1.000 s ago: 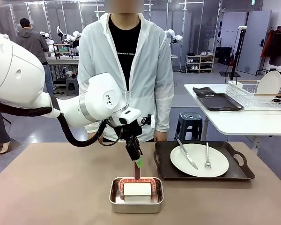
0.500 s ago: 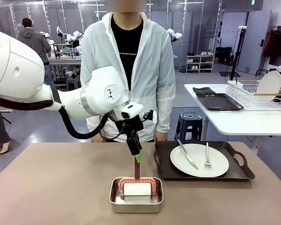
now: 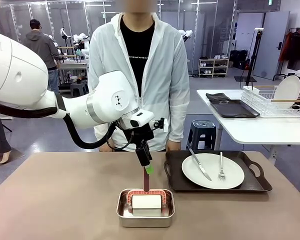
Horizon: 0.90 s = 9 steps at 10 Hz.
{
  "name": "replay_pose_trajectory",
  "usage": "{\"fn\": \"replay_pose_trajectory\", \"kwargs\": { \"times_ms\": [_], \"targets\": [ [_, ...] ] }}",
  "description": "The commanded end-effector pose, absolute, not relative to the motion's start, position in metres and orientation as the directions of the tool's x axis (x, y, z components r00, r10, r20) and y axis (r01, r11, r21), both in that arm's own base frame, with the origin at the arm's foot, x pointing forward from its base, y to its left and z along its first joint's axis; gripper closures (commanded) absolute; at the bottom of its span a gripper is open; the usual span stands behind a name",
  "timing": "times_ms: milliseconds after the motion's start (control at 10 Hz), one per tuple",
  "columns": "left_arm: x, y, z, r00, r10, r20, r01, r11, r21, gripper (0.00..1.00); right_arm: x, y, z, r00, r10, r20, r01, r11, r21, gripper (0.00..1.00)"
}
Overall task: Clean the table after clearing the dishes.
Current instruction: Place the Lint Roller back on top of the Airtight Container, then when the right (or left) Handle tray is removed, use the right hand (or left hand) to clean the right (or left) side of the table with the Lint Roller.
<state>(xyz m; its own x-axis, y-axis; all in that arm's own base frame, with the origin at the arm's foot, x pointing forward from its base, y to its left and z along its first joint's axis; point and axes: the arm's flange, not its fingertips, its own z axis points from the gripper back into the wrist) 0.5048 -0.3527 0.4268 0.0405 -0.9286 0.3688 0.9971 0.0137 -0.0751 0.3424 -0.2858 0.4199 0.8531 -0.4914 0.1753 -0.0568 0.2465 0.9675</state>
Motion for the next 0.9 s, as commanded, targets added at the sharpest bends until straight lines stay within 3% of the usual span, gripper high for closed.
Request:
{"fn": "replay_pose_trajectory", "kwargs": {
  "times_ms": [0,800],
  "targets": [
    [0.5049,-0.3511,0.4255,0.040,-0.923,0.383,0.998,0.015,-0.068,0.00,0.3400,-0.2844,0.4238,0.851,-0.495,0.176,-0.060,0.241,0.969,0.00],
    [0.5050,-0.3526,0.4268,0.041,-0.929,0.369,0.997,0.014,-0.075,0.00,0.3400,-0.2844,0.4238,0.851,-0.495,0.176,-0.060,0.241,0.969,0.00]
  ]
}}
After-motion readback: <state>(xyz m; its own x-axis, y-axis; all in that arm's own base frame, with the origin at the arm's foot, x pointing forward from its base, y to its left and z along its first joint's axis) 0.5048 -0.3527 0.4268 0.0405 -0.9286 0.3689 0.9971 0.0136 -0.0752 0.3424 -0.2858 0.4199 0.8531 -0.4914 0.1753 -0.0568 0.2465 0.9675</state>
